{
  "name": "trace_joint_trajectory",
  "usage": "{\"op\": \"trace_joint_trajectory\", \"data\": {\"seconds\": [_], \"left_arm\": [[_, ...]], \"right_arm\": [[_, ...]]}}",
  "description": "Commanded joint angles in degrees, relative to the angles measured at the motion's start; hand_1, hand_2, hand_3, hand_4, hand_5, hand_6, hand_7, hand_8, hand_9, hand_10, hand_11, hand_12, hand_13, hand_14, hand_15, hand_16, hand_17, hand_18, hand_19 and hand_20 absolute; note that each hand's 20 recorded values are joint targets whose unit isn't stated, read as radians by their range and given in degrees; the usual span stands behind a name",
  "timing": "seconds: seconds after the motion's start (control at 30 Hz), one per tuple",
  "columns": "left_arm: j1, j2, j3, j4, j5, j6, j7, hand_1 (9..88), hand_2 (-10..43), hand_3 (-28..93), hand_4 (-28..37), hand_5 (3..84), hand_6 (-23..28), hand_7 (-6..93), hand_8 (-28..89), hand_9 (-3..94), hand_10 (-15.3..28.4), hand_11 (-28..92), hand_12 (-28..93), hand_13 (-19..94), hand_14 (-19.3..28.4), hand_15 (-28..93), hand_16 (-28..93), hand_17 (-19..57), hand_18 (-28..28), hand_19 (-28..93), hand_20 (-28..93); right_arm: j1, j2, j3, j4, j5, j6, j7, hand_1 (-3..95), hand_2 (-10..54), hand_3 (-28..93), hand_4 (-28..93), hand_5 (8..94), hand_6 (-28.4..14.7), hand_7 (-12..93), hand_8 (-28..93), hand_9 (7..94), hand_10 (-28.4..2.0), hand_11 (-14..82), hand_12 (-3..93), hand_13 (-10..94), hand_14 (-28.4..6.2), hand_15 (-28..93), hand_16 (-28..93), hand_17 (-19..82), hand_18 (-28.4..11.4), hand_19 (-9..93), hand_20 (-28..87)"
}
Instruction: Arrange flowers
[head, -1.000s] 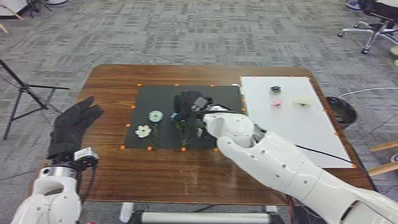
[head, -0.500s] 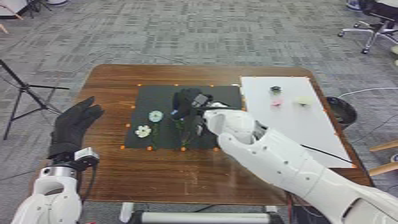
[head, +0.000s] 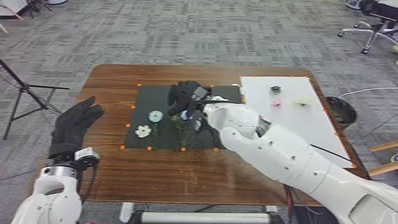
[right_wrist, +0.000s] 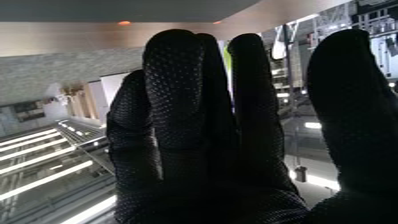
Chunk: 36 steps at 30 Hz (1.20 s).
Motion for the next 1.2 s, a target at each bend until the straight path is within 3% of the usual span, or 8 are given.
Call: {"op": "trace_joint_trajectory", "data": {"seconds": [0.03,0.37,0.87,1.2], "left_arm": [[0.03,0.02,0.13,0.01,0.11,-0.47,-0.44,25.6,1.7,70,-28.3,44.1,4.3,12.9,-7,46.8,14.3,21,13,37,18.6,24,0,5.1,14.2,12,19],[0.52,-0.39,-0.37,-0.2,0.09,-0.36,-0.01,25.6,1.7,70,-28.2,44.1,4.4,12.8,-7,46.7,14.3,21,13,37,18.6,24,0,5.2,14.1,12,19],[0.47,-0.49,-0.3,-0.33,0.0,-0.25,0.14,25.5,1.8,70,-28.3,44.1,4.4,12.7,-7,46.8,14.3,21,13,37,18.7,24,0,5.2,14.1,12,19],[0.06,-0.66,-0.07,-0.17,0.06,-0.3,0.38,25.4,1.9,70,-28.2,44.0,4.4,12.9,-7,46.8,14.3,21,13,37,18.6,24,0,5.1,14.2,12,19]], "right_arm": [[0.6,0.23,0.52,-0.25,-0.19,0.88,0.22,38.6,-9.5,64,-14,66.1,2.7,16,-11,69.2,-12.8,10.0,13.6,72,-10.5,54,33,30,-22.8,68,55],[-0.23,3.29,0.82,-0.06,1.28,0.15,0.99,29.9,1.1,62,-14,68.4,0.1,14,-10,72.9,-12.6,10.4,13.2,74,-11.7,54,33,31,-23.7,69,56],[-2.57,7.2,0.34,-1.52,0.81,-0.58,-0.55,23.2,4.3,59,-13,75.2,-0.4,15,-9,76.0,-13.5,10.8,13.2,74,-12.2,54,33,31,-24.2,70,57],[-2.68,4.73,-0.69,-0.49,-1.33,-1.07,-2.45,21.8,4.9,59,-13,75.1,-0.3,15,-9,75.7,-13.6,10.5,13.0,74,-12.5,54,34,31,-24.3,70,57]]}}
